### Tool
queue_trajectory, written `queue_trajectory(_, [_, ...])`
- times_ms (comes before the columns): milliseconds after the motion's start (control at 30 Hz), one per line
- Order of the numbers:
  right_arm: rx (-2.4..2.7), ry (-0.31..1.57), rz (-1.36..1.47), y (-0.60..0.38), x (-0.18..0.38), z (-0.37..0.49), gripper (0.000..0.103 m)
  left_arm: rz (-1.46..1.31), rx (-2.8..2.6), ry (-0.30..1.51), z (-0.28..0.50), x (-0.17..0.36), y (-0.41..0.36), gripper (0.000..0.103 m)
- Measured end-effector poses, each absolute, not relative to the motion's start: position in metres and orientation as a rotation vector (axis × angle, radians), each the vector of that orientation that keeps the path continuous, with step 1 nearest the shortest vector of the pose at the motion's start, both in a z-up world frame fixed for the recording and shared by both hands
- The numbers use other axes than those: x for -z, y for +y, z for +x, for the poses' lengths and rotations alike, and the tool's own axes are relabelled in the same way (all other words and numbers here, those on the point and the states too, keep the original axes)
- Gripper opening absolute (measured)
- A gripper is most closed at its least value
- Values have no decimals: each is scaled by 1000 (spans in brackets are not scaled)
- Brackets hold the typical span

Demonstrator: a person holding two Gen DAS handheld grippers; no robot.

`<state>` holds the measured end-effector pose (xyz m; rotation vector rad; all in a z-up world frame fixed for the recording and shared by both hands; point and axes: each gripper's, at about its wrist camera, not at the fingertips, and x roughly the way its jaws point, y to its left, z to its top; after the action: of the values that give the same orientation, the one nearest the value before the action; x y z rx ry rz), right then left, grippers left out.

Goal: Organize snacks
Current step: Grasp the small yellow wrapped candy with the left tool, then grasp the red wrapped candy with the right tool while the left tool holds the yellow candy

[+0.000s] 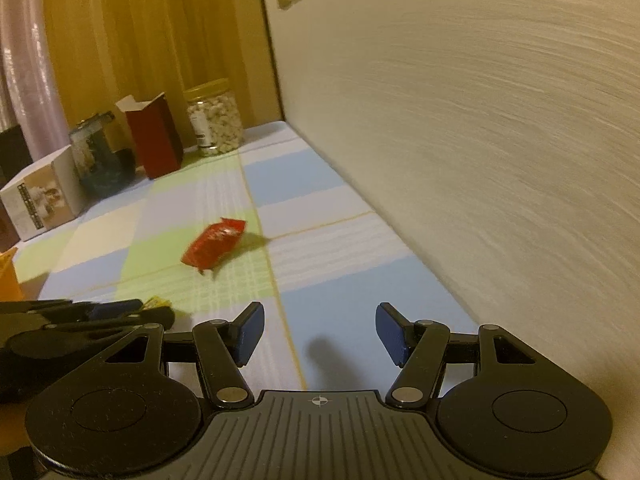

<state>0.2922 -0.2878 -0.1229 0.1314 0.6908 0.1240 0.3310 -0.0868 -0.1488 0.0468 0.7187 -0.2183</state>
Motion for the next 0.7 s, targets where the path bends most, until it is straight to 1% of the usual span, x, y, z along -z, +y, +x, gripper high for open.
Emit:
queue_trajectory(367, [-270,702,129,-232,132,346,63,-25,128,727,341,137,-26,25])
queue_trajectory(700, [-247,727,145,-204,147,396,63,-72,109,737,349,138,-3,25])
